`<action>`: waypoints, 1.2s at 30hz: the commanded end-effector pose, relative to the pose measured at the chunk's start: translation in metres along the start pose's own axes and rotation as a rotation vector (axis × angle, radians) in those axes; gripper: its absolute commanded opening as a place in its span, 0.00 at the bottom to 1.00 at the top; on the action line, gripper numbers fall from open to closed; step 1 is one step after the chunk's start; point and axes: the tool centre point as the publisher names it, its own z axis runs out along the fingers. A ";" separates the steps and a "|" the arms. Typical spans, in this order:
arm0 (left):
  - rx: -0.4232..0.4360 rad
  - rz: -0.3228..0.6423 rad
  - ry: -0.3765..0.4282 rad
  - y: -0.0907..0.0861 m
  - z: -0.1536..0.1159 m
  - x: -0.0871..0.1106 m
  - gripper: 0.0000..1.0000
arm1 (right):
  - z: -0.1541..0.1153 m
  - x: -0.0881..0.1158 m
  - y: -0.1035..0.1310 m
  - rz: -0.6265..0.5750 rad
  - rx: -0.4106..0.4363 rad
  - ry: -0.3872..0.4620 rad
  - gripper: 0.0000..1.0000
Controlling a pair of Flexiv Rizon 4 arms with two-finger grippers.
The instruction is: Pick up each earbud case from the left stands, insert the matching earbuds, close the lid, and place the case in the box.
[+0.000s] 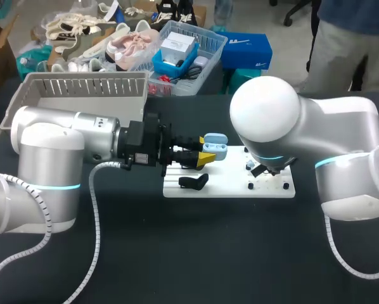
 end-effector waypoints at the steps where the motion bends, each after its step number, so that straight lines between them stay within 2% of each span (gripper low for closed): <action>1: -0.002 0.000 0.001 0.000 0.001 0.000 0.00 | 0.002 0.001 0.001 0.001 0.004 -0.002 0.31; 7: -0.002 0.000 0.001 0.000 0.001 0.000 0.00 | 0.002 0.001 0.001 0.001 0.007 -0.004 0.30; 14: -0.002 0.000 0.001 0.000 0.001 0.000 0.00 | 0.002 0.000 0.001 0.002 0.009 -0.005 0.22; 20: -0.002 0.000 0.001 0.000 0.001 0.000 0.00 | 0.001 0.000 0.002 0.003 0.013 -0.004 0.25; 23: -0.002 0.000 0.001 0.000 0.001 0.000 0.00 | 0.001 0.000 0.002 0.003 0.014 -0.003 0.24; 26: -0.002 0.000 0.001 0.000 0.001 0.000 0.00 | 0.002 -0.001 0.001 0.004 0.016 -0.003 0.20; 30: -0.002 0.000 0.001 0.000 0.001 0.000 0.00 | 0.002 -0.001 0.001 0.004 0.019 -0.002 0.01; 36: -0.002 0.000 0.001 0.000 0.001 0.000 0.00 | 0.000 0.000 -0.001 0.003 0.025 -0.001 0.00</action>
